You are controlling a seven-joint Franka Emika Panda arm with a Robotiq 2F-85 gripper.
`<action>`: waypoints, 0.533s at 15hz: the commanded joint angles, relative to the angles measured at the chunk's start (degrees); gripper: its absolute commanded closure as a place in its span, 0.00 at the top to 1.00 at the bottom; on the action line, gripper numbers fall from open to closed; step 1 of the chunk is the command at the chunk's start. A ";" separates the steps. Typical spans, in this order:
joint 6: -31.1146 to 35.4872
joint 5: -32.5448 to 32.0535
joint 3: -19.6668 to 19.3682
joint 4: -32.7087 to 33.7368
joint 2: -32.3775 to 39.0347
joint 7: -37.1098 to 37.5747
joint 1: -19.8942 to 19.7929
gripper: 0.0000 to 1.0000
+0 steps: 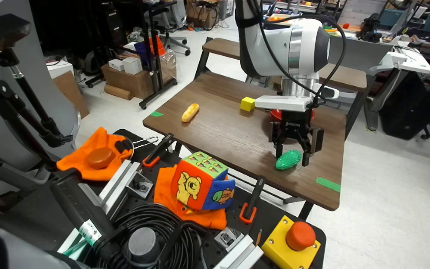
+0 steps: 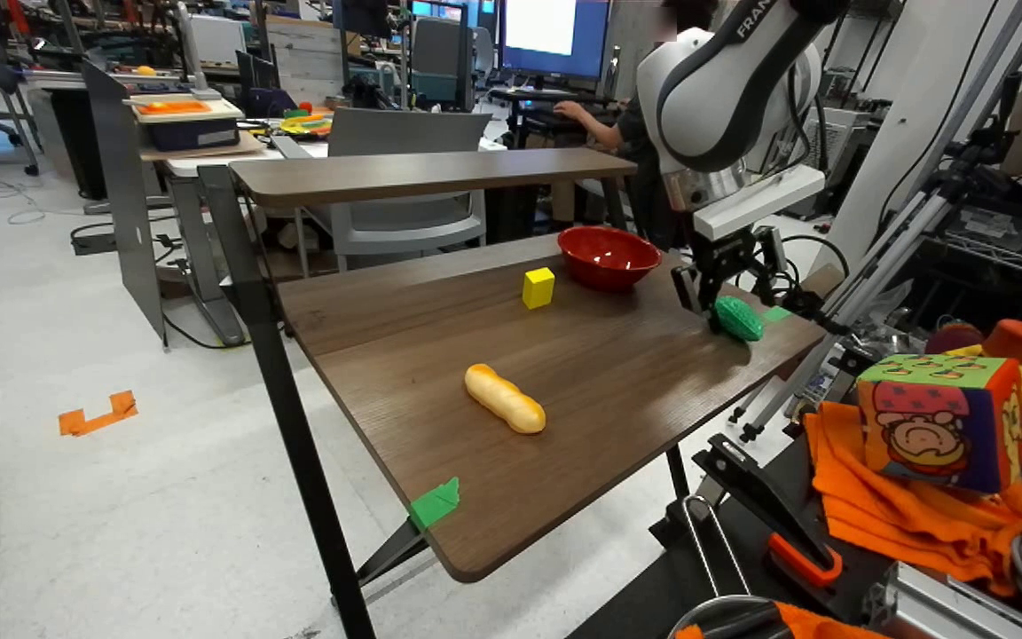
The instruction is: Move the green object to the right
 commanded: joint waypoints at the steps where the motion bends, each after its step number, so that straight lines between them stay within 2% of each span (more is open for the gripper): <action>1: -0.02 1.30 0.45 -2.03 -2.69 -2.49 0.02 1.00; 5: 3.85 4.03 3.58 -11.66 -15.12 -10.22 -2.01 1.00; 6: 1.78 1.94 1.41 -4.20 -6.31 -6.60 -0.19 1.00; 8: 1.57 2.10 1.69 -5.60 -9.04 -6.94 -0.28 1.00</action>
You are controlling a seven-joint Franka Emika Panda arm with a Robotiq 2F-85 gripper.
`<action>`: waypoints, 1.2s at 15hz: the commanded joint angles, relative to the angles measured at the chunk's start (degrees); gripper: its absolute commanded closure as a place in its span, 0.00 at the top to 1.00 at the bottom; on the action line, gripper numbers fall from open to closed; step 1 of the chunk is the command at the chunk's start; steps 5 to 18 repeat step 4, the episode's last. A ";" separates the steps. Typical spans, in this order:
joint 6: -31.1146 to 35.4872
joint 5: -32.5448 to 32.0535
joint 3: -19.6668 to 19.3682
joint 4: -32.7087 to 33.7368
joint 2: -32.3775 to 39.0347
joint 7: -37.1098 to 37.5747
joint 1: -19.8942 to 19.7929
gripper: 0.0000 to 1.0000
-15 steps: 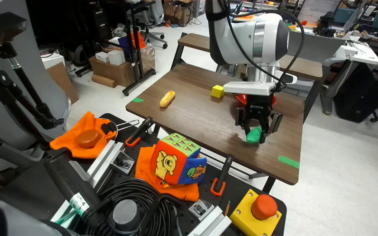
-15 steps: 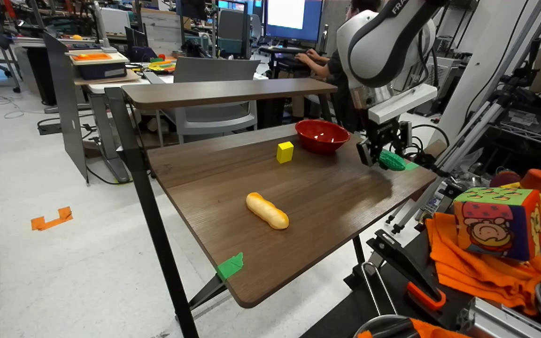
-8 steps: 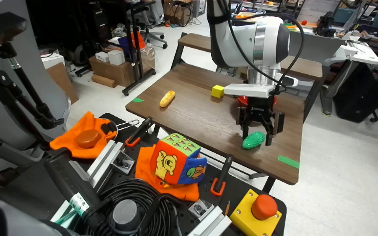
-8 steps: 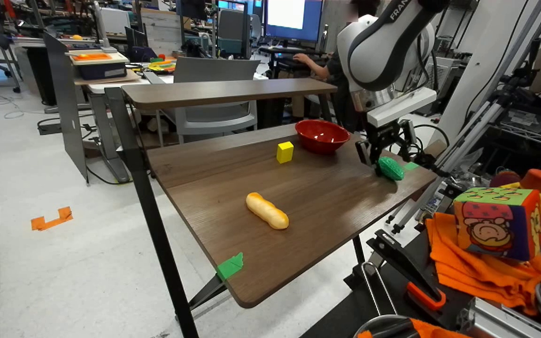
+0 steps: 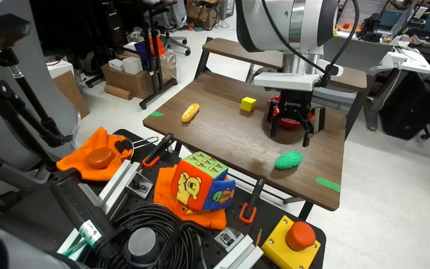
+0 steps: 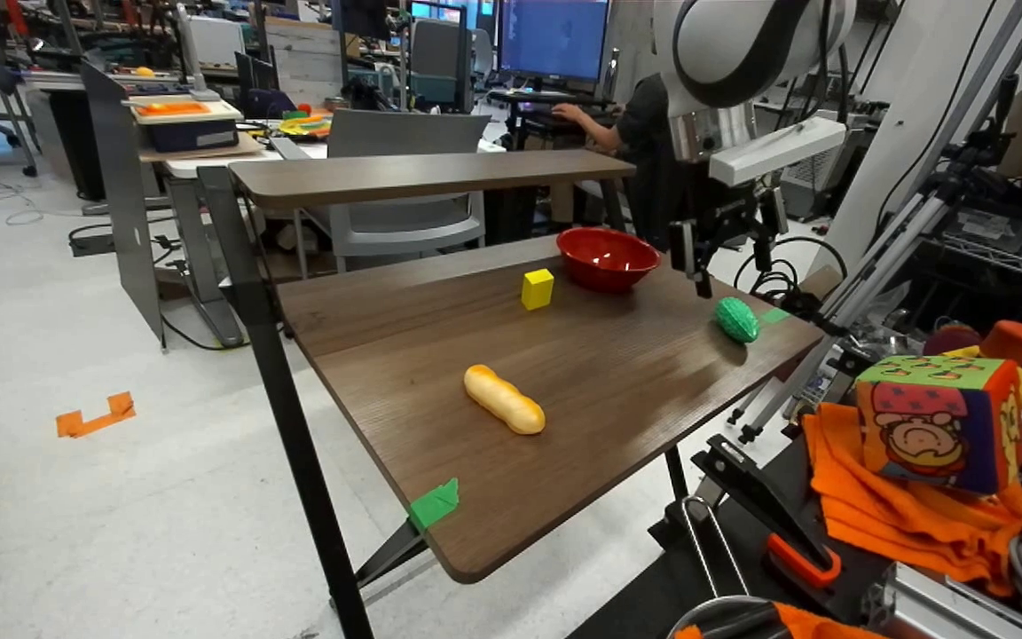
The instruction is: Move the green object to the right
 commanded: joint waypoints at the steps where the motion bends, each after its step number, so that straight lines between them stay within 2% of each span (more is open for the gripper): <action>1: -0.09 0.10 -0.10 0.33 0.52 -0.06 0.05 1.00; 4: 0.02 0.17 -0.25 0.70 2.39 -0.01 0.11 1.00; 18: 0.02 0.17 -0.25 0.70 2.39 -0.01 0.11 1.00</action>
